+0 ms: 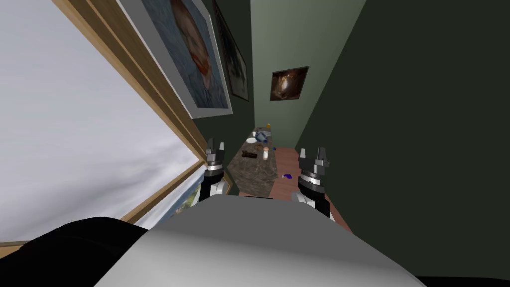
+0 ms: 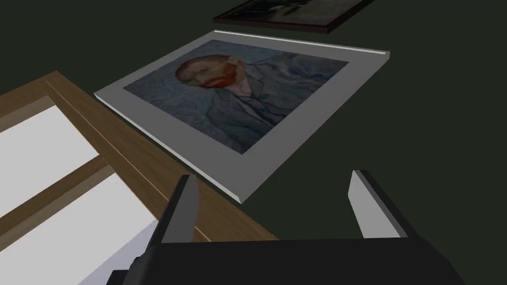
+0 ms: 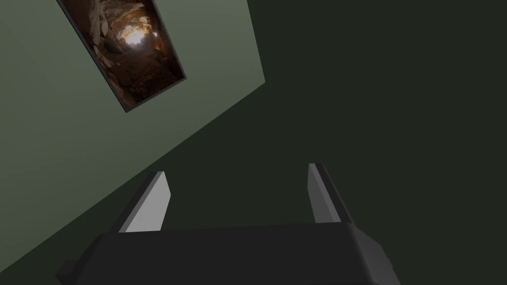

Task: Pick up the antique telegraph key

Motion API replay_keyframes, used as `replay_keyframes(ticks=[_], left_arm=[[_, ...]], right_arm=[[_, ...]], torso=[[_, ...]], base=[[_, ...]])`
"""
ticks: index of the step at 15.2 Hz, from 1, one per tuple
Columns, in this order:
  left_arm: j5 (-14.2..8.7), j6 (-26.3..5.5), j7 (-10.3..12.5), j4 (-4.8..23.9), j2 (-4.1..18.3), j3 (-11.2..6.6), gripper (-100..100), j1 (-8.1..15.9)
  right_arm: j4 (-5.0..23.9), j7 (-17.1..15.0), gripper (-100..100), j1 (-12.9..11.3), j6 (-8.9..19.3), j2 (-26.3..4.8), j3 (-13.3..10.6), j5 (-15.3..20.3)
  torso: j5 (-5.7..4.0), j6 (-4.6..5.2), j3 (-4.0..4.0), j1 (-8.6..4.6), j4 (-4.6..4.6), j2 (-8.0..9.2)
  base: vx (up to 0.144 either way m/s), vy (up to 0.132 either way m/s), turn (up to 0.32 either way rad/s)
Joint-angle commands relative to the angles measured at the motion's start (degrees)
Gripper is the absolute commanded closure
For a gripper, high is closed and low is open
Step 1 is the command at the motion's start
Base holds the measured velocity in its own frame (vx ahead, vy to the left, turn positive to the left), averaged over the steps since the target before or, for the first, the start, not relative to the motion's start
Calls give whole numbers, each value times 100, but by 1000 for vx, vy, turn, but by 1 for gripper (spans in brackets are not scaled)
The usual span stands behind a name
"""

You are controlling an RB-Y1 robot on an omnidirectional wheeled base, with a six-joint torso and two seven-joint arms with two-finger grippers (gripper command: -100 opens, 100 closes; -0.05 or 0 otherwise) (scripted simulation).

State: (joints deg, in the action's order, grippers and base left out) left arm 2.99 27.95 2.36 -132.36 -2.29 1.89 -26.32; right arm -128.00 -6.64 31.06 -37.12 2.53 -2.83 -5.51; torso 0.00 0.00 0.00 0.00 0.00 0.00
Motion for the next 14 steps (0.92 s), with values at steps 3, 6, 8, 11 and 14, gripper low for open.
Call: replay_keyframes(ticks=[3, 6, 8, 11, 14], left_arm=[[48, -177, -26, 93, 433, -133, -100, 83], [113, -449, -65, 230, 777, -325, -100, 210], [153, -628, -89, 319, 930, -446, -100, 293], [196, -834, -117, 419, 1070, -582, -100, 388], [289, -1244, -180, 652, 1311, -888, -100, 613]], right_arm=[[0, 0, 0, 0, 0, 0, 0, 0], [0, 0, 0, 0, 0, 0, 0, 0], [0, 0, 0, 0, 0, 0, 0, 0], [0, 0, 0, -1, 0, 0, 0, 0], [0, 0, 0, -1, 0, 0, 0, 0]], torso=[[0, 1, 1, 0, 0, 2], [0, 1, 3, 0, 1, 5], [0, 1, 3, -1, 1, 6], [0, 2, 4, -1, 1, 7], [-1, 2, 4, -2, 2, 7]], base=[[-7, -4, -55], [-17, -10, -91], [-17, -9, -88], [-20, -10, -107], [-21, -14, -127]])
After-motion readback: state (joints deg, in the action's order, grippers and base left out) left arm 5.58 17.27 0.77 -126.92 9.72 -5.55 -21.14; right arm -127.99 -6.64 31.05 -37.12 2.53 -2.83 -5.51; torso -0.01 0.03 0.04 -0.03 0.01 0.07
